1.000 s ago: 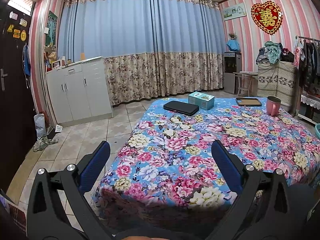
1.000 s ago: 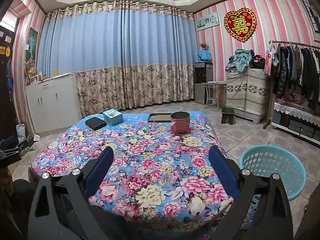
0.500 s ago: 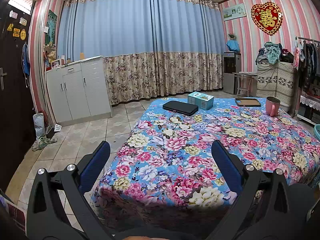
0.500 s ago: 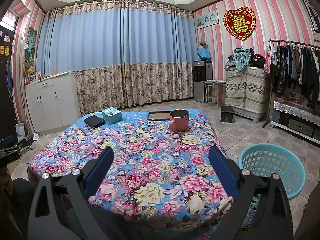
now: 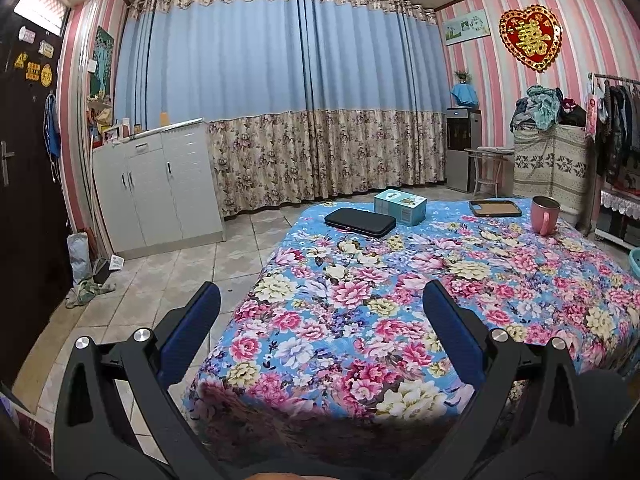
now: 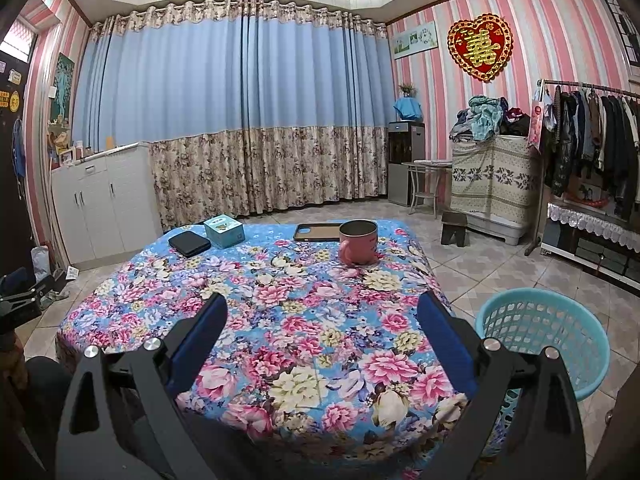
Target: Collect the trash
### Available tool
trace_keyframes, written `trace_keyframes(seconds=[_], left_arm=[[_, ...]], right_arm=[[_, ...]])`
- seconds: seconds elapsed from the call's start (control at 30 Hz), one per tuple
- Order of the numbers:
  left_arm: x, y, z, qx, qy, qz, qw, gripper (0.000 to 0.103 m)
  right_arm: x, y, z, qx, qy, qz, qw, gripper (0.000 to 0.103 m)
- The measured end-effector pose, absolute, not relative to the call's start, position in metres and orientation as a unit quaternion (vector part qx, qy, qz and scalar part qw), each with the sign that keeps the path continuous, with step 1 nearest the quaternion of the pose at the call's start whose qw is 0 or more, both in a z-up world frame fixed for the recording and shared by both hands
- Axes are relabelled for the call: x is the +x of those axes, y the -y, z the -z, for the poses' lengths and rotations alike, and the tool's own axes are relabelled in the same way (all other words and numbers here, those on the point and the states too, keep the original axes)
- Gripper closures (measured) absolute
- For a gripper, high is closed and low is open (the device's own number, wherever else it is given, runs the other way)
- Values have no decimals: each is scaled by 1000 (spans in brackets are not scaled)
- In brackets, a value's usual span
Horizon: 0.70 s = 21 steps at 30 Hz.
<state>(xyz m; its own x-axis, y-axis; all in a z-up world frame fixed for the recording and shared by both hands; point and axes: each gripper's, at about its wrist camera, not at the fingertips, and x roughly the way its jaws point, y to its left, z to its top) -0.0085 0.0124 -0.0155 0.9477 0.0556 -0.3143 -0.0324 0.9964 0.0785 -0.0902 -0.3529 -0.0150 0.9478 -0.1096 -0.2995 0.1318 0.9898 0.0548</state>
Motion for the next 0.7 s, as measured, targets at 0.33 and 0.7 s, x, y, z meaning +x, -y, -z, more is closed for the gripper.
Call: trace_keyframes(seconds=[0.33, 0.7], left_arm=[[-4, -7, 14, 36, -154, -20, 987, 5], [-11, 20, 19, 104, -142, -9, 984, 5]], right_arm=[[-87, 352, 18, 35, -155, 64, 985, 9], [-87, 353, 18, 40, -152, 65, 985, 9]])
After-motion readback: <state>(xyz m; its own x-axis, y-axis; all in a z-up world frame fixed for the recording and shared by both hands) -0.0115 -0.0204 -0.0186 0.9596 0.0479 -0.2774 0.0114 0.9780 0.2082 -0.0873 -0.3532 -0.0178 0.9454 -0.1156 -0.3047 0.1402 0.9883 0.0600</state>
